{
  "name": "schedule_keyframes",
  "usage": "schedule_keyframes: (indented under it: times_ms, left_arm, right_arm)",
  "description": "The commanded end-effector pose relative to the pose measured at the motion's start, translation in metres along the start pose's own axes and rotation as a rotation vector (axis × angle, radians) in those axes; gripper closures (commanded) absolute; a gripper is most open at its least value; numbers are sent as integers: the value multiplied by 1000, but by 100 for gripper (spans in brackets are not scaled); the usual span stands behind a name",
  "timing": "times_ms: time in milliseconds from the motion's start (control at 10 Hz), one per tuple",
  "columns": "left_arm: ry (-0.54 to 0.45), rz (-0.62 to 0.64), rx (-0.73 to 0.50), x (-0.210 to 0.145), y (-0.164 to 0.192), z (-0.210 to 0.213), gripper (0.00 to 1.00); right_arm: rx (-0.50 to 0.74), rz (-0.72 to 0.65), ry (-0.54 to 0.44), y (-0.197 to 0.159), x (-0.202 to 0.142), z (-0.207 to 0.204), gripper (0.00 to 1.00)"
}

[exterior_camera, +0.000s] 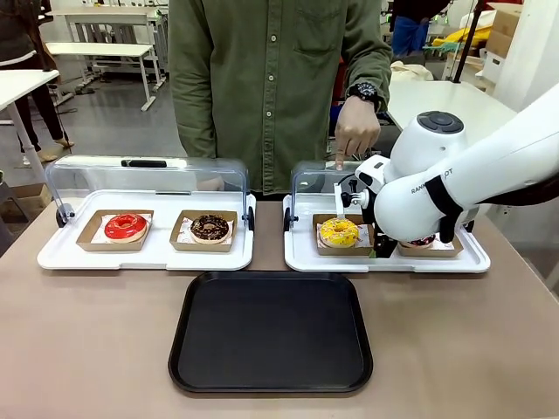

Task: Move the third donut from the left to the tray.
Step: Pick up the Paper togo box containing the Donut indicated by the person and place it on the Handle tray.

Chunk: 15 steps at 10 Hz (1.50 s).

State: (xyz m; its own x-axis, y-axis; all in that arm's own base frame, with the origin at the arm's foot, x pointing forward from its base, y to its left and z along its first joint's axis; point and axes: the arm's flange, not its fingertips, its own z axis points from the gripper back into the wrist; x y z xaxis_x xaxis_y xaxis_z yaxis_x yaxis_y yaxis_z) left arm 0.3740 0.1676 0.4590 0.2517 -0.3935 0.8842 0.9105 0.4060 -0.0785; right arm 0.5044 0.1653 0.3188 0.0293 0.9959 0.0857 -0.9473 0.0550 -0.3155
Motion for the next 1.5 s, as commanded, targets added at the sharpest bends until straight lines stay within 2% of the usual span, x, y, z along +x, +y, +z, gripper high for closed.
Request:
schedule_keyframes:
  times_ms: [0,400,500,600,700,900,1000,1100,1200,1400]
  left_arm:
    - [-25,-21,0,1,1,1,0]
    - [-25,-21,0,1,1,1,0]
    - [-25,-21,0,1,1,1,0]
    - [-25,-21,0,1,1,1,0]
    - [-25,-21,0,1,1,1,0]
    - [-25,-21,0,1,1,1,0]
    - [-25,-21,0,1,1,1,0]
    - [-25,-21,0,1,1,1,0]
    - [-25,-21,0,1,1,1,0]
    - [-25,-21,0,1,1,1,0]
  right_arm:
    - [-6,-21,9,-3,8,-3,0]
    - [15,-24,18,-4,6,-12,0]
    - [19,-26,17,-4,5,-12,51]
    - [30,-26,19,-4,5,-14,59]
    - [35,-25,19,-3,5,-14,100]
    - [45,-19,21,-3,7,-13,100]
    - [54,-18,21,-2,8,-12,85]
    - [61,-17,29,-2,8,-12,95]
    - [69,-17,33,-2,8,-13,100]
    - [81,-13,35,-1,11,-11,100]
